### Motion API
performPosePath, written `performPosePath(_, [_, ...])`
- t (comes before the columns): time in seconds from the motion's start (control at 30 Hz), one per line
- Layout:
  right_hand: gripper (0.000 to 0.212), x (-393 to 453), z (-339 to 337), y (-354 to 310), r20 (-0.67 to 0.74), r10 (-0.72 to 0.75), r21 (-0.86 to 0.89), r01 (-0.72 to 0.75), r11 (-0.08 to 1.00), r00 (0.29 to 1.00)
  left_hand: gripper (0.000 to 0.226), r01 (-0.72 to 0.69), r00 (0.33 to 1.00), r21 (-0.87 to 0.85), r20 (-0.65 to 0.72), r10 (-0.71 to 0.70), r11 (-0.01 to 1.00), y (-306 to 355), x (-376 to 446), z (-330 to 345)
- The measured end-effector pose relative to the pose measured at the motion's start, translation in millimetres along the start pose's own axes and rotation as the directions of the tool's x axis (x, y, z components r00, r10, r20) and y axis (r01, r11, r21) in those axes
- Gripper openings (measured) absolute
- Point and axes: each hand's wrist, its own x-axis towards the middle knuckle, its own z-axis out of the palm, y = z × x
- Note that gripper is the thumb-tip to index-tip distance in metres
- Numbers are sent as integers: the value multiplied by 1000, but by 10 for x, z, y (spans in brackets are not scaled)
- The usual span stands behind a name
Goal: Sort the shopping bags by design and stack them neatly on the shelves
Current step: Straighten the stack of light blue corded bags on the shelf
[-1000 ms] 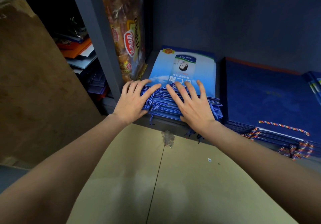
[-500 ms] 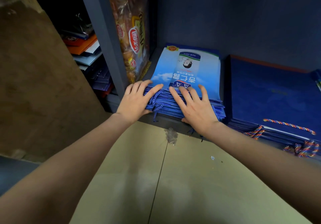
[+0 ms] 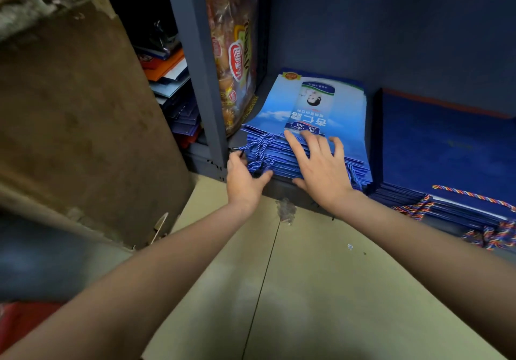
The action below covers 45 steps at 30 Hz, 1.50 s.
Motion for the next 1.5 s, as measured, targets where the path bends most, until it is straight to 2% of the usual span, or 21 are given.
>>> performPosePath(0.1, [119,6,18,21,-12,-11,-80,10,997,1000,25,104,994,5,31,-104,995,30,82,51])
performPosePath(0.2, [121,-16,61,66,-19,-38,-124,35,992,999,10,42,954,-78,300,-17,996,-40,7,-92])
performPosePath(0.27, [117,-33,71,48,-16,-51,-149,48,988,999,19,-98,880,93,472,43,991,-186,34,-332])
performPosePath(0.33, [114,-43,85,43,-18,-49,-169,45,985,999,19,-254,802,371,598,-20,893,-305,99,-569])
performPosePath(0.4, [111,-33,85,41,-15,-45,-172,42,984,999,27,-357,744,506,662,-89,786,-402,105,-697])
performPosePath(0.47, [111,-26,81,42,-16,-46,-160,43,986,999,35,-395,799,495,600,24,774,-397,42,-720])
performPosePath(0.53, [111,-23,76,40,-16,-42,-158,39,987,999,34,-398,894,381,366,259,835,-274,-39,-674])
performPosePath(0.6, [112,-32,75,33,-2,-41,-163,40,986,999,38,-417,908,259,158,388,871,-101,-45,-558])
performPosePath(0.67, [112,-36,61,31,11,-37,-153,38,987,999,46,-408,913,201,94,397,891,91,-21,-386])
performPosePath(0.73, [113,-32,37,27,20,-38,-138,41,990,999,47,-335,942,200,51,332,921,251,2,-228])
performPosePath(0.8, [114,-36,30,32,39,-44,-130,49,990,998,41,-260,961,299,-17,278,918,326,16,-112])
performPosePath(0.87, [114,-40,24,27,63,-42,-120,50,991,997,36,-237,952,483,-59,301,843,324,19,-83])
performPosePath(0.93, [114,-36,20,20,67,-37,-119,44,992,997,35,-280,926,624,-24,376,729,312,51,-124])
performPosePath(1.0, [114,-42,20,21,77,-39,-125,48,991,996,35,-359,903,697,91,420,621,324,99,-171])
performPosePath(1.1, [115,-48,19,24,91,-42,-140,55,989,995,36,-450,860,780,248,446,435,293,135,-201])
performPosePath(1.2, [118,-48,21,31,89,-48,-141,60,988,995,35,-531,807,787,356,471,315,185,31,-223])
performPosePath(1.3, [121,-51,42,52,70,-60,-127,69,990,996,29,-594,793,735,468,389,326,45,-28,-288])
performPosePath(1.37, [123,-47,53,62,48,-61,-103,66,992,997,36,-686,713,664,531,458,298,-81,-38,-364])
performPosePath(1.4, [123,-49,62,64,46,-64,-91,68,994,997,39,-708,684,635,510,521,308,-125,-47,-423])
performPosePath(1.43, [123,-54,69,66,42,-65,-81,68,994,997,39,-700,689,607,432,582,377,-147,-39,-477])
performPosePath(1.5, [122,-49,64,61,47,-65,-80,69,994,997,32,-597,797,476,261,545,645,-63,4,-541])
